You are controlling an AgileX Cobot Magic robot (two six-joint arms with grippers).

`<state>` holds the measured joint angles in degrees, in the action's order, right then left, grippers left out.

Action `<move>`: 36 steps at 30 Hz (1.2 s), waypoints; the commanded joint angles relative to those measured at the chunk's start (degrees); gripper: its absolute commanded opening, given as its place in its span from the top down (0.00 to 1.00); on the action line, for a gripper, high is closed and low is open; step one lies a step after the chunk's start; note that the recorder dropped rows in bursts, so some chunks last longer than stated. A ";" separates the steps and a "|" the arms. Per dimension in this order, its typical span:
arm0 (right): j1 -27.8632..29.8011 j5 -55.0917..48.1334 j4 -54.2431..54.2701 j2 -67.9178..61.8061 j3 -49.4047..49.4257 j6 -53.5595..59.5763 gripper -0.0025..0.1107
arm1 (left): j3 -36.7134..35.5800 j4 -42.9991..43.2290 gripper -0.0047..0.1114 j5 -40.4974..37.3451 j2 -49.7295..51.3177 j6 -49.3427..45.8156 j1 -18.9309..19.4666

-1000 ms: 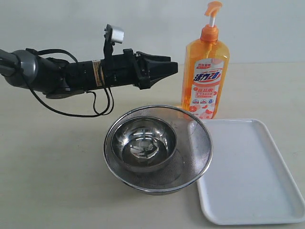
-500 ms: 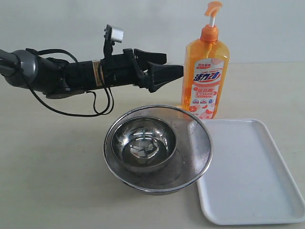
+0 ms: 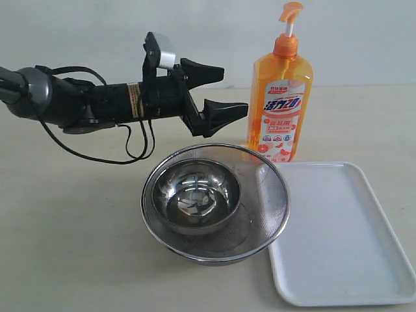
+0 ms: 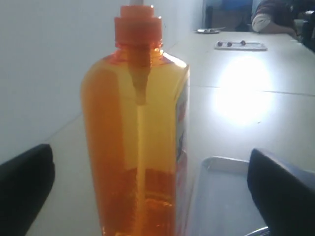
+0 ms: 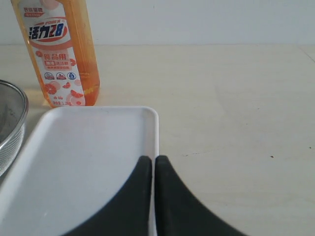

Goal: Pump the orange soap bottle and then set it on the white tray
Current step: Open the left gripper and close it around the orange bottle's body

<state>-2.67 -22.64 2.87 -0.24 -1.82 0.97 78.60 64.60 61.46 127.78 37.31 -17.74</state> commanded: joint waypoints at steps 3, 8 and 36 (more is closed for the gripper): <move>0.36 0.57 -0.43 0.24 0.18 0.18 0.98 | 3.32 -0.08 0.02 -7.11 -0.22 -4.43 -2.96; 0.36 0.57 -0.43 0.24 0.18 0.18 0.98 | 6.98 0.50 0.02 -5.91 4.17 -1.67 -3.44; 0.36 0.24 -0.14 0.24 0.18 0.18 0.98 | 29.02 7.15 0.04 -1.47 16.52 15.41 -5.88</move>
<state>-2.67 -22.75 2.87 -0.24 -1.82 0.97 106.38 71.51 60.03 143.88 51.99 -22.65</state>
